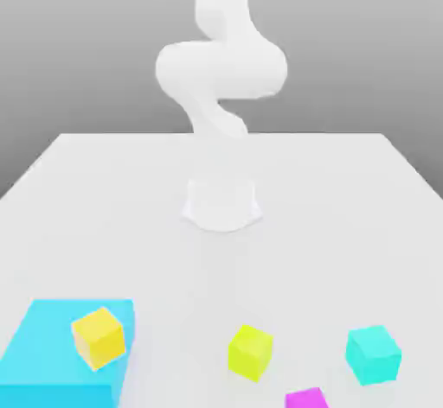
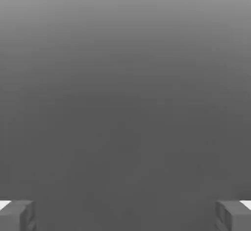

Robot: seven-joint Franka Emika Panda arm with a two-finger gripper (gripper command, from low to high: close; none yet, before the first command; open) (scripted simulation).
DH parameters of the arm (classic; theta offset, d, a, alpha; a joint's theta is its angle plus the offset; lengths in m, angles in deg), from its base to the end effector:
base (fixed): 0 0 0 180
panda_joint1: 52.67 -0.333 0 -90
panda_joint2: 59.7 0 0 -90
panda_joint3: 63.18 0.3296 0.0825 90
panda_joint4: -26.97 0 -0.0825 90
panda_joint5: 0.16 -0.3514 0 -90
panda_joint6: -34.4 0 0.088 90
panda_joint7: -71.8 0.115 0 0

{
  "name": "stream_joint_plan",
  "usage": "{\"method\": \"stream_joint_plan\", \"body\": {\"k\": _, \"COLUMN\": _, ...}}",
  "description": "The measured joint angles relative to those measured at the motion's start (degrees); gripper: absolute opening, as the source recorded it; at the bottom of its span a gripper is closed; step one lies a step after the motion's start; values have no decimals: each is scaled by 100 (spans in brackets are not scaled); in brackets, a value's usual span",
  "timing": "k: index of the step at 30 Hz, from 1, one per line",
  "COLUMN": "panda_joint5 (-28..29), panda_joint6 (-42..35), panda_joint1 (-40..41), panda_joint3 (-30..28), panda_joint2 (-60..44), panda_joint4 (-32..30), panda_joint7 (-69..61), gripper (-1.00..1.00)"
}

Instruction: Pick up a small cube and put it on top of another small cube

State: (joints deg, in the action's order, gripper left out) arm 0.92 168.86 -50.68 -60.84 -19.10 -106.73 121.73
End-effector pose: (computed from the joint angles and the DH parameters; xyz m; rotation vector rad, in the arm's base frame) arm 0.3457 0.0073 0.6719 -2.4733 1.1298 -0.9564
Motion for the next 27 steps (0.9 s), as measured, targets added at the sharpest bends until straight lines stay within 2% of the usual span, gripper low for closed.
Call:
{"method": "stream_joint_plan", "body": {"k": 8, "panda_joint5": 421, "panda_joint6": 864, "panda_joint1": 532, "panda_joint3": 647, "panda_joint2": -1706, "panda_joint4": -620, "panda_joint7": 1380, "gripper": 0}}
{"method": "stream_joint_plan", "body": {"k": 14, "panda_joint5": 740, "panda_joint6": 1494, "panda_joint1": 725, "panda_joint3": 908, "panda_joint2": -2963, "panda_joint4": -1074, "panda_joint7": 2399, "gripper": 0}}
{"method": "stream_joint_plan", "body": {"k": 19, "panda_joint5": 811, "panda_joint6": 2035, "panda_joint1": 711, "panda_joint3": 974, "panda_joint2": -3983, "panda_joint4": -1458, "panda_joint7": 3109, "gripper": 0}}
{"method": "stream_joint_plan", "body": {"k": 23, "panda_joint5": 555, "panda_joint6": 2490, "panda_joint1": 640, "panda_joint3": 1034, "panda_joint2": -4757, "panda_joint4": -1760, "panda_joint7": 3439, "gripper": 0}}
{"method": "stream_joint_plan", "body": {"k": 27, "panda_joint5": 792, "panda_joint6": 3079, "panda_joint1": 402, "panda_joint3": 753, "panda_joint2": -5535, "panda_joint4": -1692, "panda_joint7": 3735, "gripper": 0}}
